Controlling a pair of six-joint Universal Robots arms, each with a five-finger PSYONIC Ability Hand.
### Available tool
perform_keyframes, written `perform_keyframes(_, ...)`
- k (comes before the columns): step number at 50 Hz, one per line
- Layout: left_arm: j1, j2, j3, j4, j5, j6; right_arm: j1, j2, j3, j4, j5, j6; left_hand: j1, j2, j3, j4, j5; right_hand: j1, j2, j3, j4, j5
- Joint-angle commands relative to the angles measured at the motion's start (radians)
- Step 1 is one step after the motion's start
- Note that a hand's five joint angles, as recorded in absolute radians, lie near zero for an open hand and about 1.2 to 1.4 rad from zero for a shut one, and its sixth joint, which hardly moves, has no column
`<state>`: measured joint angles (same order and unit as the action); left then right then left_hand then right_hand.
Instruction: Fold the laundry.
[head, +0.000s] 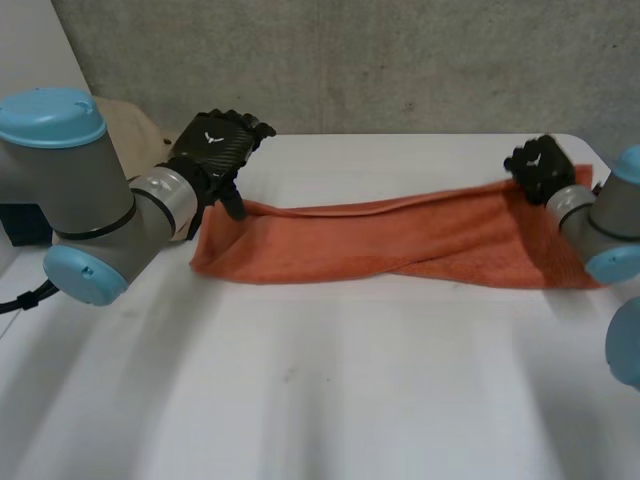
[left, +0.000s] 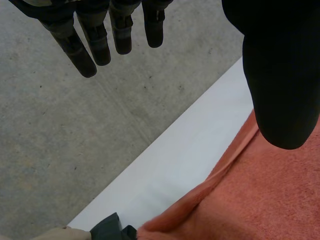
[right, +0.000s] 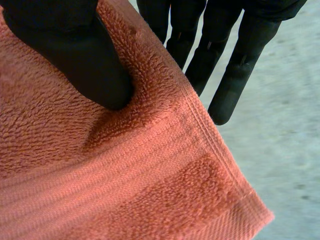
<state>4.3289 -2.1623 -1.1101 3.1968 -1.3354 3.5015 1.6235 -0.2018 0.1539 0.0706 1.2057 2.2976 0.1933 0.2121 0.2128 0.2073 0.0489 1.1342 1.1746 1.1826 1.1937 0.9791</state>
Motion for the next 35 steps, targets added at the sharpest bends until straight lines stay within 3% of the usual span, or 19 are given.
perform_keyframes(1,-0.001,-0.033,0.049,0.021,-0.01,0.001,0.021,-0.212,0.128,0.083,0.015,0.002,0.006,-0.013,-0.014,-0.008,-0.024,0.262,0.222,0.214,0.203,0.243)
perform_keyframes(12,-0.029,-0.165,0.216,-0.011,-0.096,-0.006,0.098,-0.726,0.495,0.159,-0.038,0.091,-0.019,-0.038,-0.038,-0.033,-0.049,0.262,0.222,0.214,0.203,0.243)
perform_keyframes(18,-0.052,-0.257,0.334,-0.113,-0.103,-0.007,0.157,-0.985,0.651,0.167,-0.084,0.175,-0.019,-0.038,-0.038,-0.033,-0.049,0.262,0.222,0.214,0.203,0.243)
perform_keyframes(30,-0.077,-0.378,0.484,-0.215,-0.143,0.023,0.197,-1.358,0.835,0.169,-0.15,0.347,-0.007,-0.026,-0.026,-0.021,-0.037,0.262,0.222,0.214,0.203,0.243)
perform_keyframes(35,-0.071,-0.425,0.524,-0.232,-0.179,0.073,0.158,-1.429,0.848,0.166,-0.158,0.442,0.213,0.195,0.194,0.199,0.183,0.262,0.222,0.214,0.203,0.243)
